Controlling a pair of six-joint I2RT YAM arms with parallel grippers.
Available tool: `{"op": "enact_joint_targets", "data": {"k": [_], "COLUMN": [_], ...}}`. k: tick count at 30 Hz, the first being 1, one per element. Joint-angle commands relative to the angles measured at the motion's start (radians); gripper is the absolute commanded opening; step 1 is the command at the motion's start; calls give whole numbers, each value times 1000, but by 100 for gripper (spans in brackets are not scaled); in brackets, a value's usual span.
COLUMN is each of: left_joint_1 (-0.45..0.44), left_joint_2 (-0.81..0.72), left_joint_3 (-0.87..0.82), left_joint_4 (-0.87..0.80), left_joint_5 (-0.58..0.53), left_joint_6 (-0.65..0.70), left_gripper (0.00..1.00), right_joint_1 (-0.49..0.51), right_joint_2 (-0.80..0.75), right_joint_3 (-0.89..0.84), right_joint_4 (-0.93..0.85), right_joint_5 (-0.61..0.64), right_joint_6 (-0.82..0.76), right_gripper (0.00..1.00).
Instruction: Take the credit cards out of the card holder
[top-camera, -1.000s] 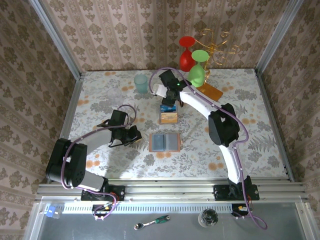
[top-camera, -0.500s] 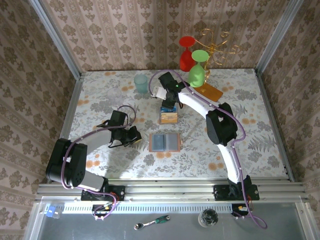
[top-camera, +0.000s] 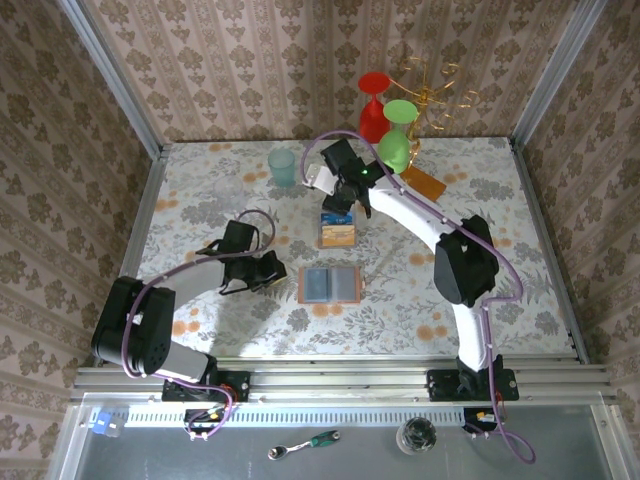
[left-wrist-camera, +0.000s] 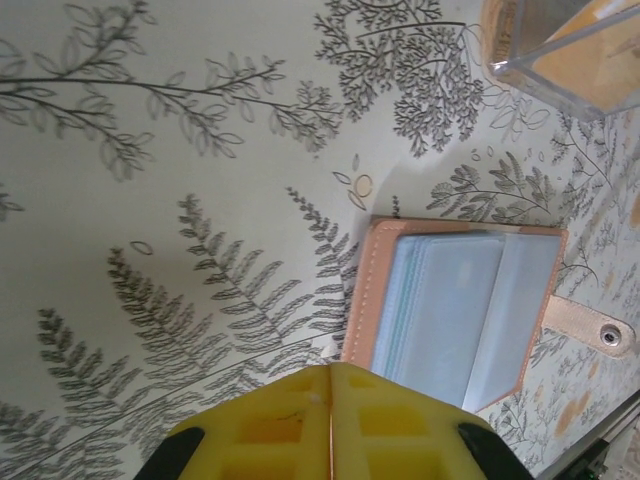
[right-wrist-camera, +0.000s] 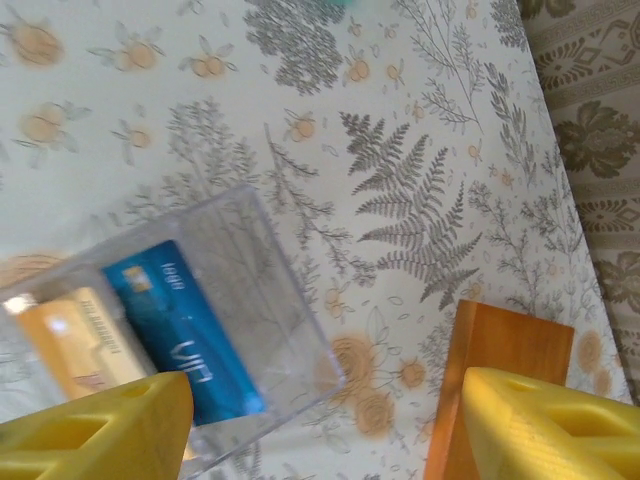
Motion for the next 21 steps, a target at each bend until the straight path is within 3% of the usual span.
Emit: {"op": "enact_joint_targets", "data": {"k": [1,9,21], "left_joint_1": [-24,-58,-112], "left_joint_2": [-9,-7,-21], "left_joint_3": [6,0,-69], "left_joint_4": [26,53,98], "left_joint_5": [-1,-17,-14], "left_joint_6": [-25,-22,-14], "left_gripper": [10,10,10], "right_joint_1": [41,110,112], "right_joint_2": [-71,-185,-327], "right_joint_3": [-70,-242,-537], "right_joint_4": [8,54,252], "right_joint_5": [-37,-100,-273], "right_joint_6": [125,405,845], "right_gripper": [73,70,64]}}
